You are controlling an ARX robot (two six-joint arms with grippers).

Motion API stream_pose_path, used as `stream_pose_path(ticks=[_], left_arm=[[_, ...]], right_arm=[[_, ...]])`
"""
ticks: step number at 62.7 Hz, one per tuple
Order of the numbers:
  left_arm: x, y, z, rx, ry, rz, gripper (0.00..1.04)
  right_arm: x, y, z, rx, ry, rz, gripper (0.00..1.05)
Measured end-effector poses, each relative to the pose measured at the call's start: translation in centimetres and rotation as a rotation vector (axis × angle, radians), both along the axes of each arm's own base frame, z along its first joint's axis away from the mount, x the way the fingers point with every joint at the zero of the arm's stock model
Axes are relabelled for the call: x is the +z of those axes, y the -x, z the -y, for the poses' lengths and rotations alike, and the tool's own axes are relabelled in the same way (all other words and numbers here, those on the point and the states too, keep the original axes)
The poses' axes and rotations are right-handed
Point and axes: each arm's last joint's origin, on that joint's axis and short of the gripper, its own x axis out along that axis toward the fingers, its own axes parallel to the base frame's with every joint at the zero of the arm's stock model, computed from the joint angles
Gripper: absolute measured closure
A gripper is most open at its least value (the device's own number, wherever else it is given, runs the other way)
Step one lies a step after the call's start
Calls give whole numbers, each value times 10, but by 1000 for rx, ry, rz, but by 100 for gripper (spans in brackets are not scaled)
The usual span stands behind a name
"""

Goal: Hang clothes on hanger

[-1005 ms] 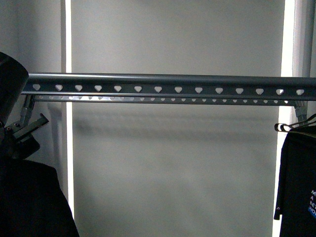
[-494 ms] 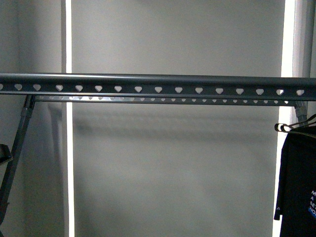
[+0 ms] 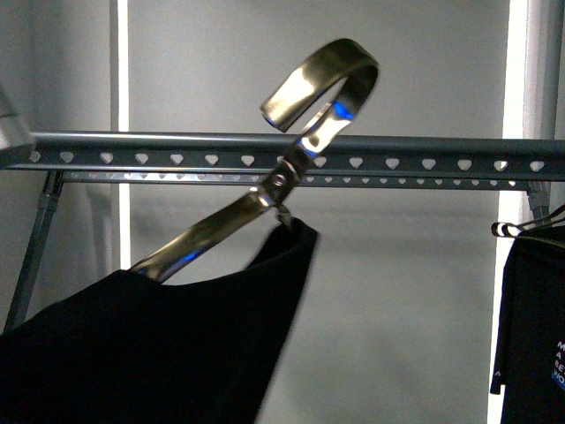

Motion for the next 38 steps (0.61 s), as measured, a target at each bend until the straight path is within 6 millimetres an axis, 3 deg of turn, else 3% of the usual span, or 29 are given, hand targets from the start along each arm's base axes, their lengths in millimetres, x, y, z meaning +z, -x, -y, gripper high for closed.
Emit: stream_pose_path(ticks=[21,38], left_arm=[[14,-79,0,-335,-504,642,101],[30,-120,27,-467,-610,936,101]], right_arm=[[0,0,0,1,0,0,7],[0,0,0,1,0,0,7]])
